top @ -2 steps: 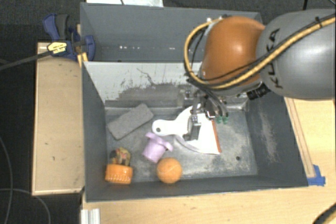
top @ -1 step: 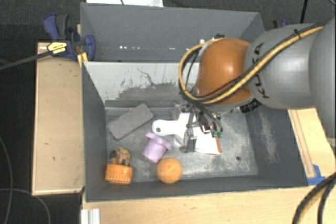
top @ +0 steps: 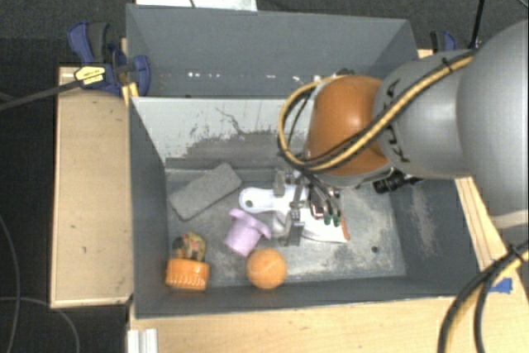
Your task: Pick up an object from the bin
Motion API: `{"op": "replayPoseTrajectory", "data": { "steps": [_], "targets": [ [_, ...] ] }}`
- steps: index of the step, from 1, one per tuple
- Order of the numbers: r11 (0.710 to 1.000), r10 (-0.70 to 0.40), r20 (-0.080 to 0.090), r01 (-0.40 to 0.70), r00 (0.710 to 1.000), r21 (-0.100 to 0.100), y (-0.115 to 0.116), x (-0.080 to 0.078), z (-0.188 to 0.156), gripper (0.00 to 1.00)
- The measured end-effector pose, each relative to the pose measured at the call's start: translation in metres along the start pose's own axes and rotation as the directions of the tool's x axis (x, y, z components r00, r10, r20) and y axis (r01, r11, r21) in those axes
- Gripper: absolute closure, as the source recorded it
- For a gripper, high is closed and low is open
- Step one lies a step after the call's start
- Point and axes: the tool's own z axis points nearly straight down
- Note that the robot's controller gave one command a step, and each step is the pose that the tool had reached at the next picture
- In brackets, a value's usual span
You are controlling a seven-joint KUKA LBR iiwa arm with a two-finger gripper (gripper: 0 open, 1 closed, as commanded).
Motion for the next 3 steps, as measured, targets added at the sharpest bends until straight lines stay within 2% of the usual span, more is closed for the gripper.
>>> {"op": "replayPoseTrajectory", "data": {
  "steps": [1, 2, 3],
  "targets": [
    [0.999, -0.037, 0.008, 0.037, 0.999, -0.004, 0.020, -0.034, 0.012, 1.00],
    [0.999, -0.036, 0.008, 0.036, 0.999, -0.004, 0.020, -0.034, 0.012, 1.00],
    [0.999, -0.047, 0.005, 0.047, 0.999, 0.000, 0.031, -0.005, -0.145, 1.00]
  ]
}}
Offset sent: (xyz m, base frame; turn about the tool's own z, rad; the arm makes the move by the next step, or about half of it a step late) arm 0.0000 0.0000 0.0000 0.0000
